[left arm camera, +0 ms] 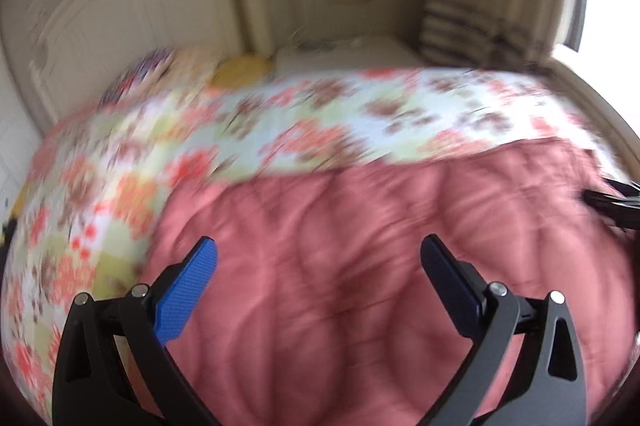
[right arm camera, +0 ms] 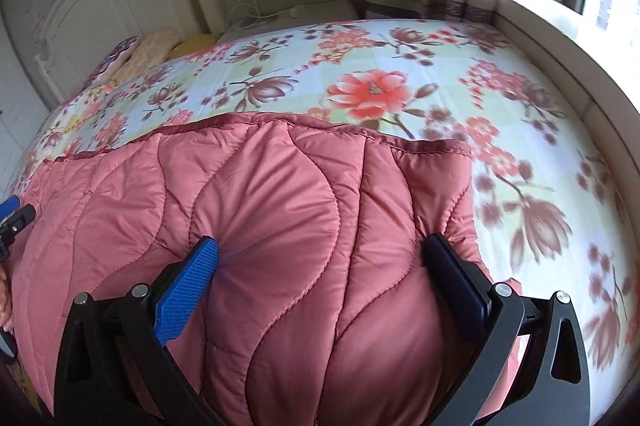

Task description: Fold large clothes

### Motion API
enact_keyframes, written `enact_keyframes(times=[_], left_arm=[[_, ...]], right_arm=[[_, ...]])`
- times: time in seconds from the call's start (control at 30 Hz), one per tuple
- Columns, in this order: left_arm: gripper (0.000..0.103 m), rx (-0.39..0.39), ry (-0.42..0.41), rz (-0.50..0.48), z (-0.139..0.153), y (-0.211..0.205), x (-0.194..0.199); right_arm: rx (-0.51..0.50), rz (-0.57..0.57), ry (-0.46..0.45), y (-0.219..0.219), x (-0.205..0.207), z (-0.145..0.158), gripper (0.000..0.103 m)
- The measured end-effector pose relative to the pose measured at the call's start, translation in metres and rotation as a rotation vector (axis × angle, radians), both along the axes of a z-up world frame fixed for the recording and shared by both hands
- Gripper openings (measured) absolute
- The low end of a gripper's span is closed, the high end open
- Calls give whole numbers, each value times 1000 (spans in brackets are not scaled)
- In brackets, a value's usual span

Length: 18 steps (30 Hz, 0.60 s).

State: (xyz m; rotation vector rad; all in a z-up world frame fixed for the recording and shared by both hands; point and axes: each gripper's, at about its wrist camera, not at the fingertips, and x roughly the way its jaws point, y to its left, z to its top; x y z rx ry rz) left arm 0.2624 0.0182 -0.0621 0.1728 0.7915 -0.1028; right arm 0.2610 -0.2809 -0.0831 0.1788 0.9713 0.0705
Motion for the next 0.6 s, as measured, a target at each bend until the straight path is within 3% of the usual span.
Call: enact_keyframes(times=[0.1, 0.17, 0.27, 0.3, 0.33, 0.37, 0.5, 0.6], left_arm=[[101, 44, -44, -94, 12, -40, -1], [101, 72, -43, -105, 8, -59, 9], [101, 84, 62, -102, -27, -73, 41], [101, 74, 139, -98, -53, -73, 54], [101, 23, 164, -98, -61, -70, 57], [101, -12, 176, -90, -60, -65, 60], [101, 6, 185, -113, -45, -55, 61], [101, 16, 110, -19, -22, -18, 60]], right_arm=[[4, 56, 7, 1, 13, -1, 99], [6, 74, 7, 2, 17, -1, 99], [20, 86, 7, 1, 19, -1, 99], [29, 88, 7, 0, 19, -1, 99], [43, 91, 6, -1, 20, -1, 99], [61, 92, 4, -3, 21, -1, 99], [66, 108, 14, -2, 26, -2, 99], [48, 122, 19, 1, 29, -3, 99]])
